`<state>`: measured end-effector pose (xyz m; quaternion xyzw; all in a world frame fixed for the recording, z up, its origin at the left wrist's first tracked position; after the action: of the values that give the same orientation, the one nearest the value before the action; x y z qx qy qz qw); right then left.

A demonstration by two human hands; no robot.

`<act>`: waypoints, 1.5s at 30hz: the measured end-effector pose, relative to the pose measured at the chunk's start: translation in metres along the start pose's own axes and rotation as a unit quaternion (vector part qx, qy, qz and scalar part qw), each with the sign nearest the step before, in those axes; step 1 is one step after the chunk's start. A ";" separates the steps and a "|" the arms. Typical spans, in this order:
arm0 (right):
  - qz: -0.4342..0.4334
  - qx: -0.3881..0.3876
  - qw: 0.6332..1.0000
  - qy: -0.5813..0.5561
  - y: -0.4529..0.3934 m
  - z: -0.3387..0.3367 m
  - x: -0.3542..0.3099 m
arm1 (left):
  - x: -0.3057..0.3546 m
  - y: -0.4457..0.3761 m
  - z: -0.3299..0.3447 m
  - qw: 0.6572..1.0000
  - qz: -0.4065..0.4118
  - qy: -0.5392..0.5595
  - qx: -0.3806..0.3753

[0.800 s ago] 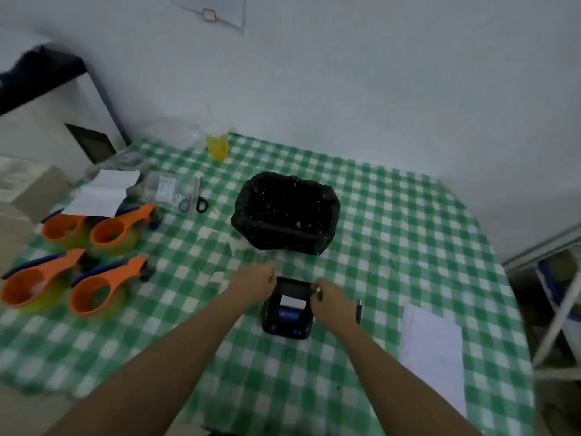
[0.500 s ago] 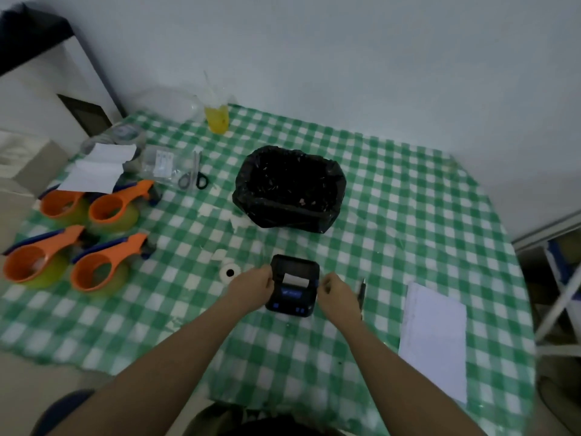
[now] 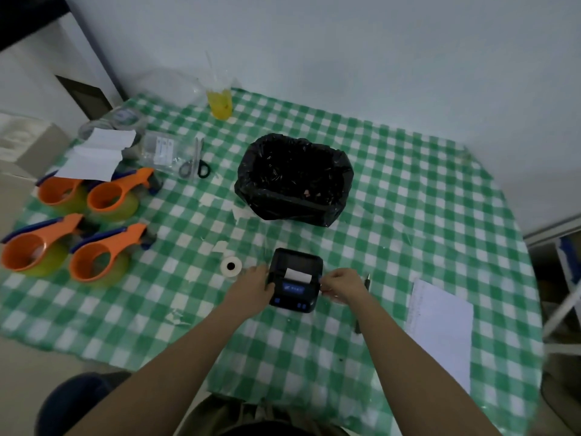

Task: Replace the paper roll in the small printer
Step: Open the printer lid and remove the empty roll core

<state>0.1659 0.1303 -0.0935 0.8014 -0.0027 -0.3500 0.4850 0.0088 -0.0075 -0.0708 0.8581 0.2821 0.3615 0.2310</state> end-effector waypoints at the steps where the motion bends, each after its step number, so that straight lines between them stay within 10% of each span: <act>1: 0.006 0.002 1.000 0.005 -0.002 -0.002 -0.002 | 0.001 -0.001 0.000 1.000 -0.002 0.006 -0.001; 19: 0.033 -0.013 0.999 0.013 -0.008 -0.004 -0.014 | 0.000 -0.005 -0.003 0.999 -0.018 0.036 0.010; 35: -0.142 0.143 0.962 0.184 0.009 0.033 -0.015 | 0.005 -0.002 -0.010 0.999 0.016 0.036 0.037; 45: -0.284 0.130 0.949 0.050 0.054 0.024 -0.052 | 0.000 0.008 -0.038 0.991 0.052 0.065 0.106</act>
<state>0.1308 0.1009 -0.0296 0.8417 0.2037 -0.4290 0.2570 -0.0173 -0.0056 -0.0419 0.8657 0.2888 0.3963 0.1006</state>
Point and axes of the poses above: each hand's wrist, its own y-axis away from the middle knuckle, its own z-axis out of the palm, x = y × z, the point moved 4 cm from there along -y, towards the middle knuckle, and after that the axes turned 8 degrees about -x, right-handed, at the moved point
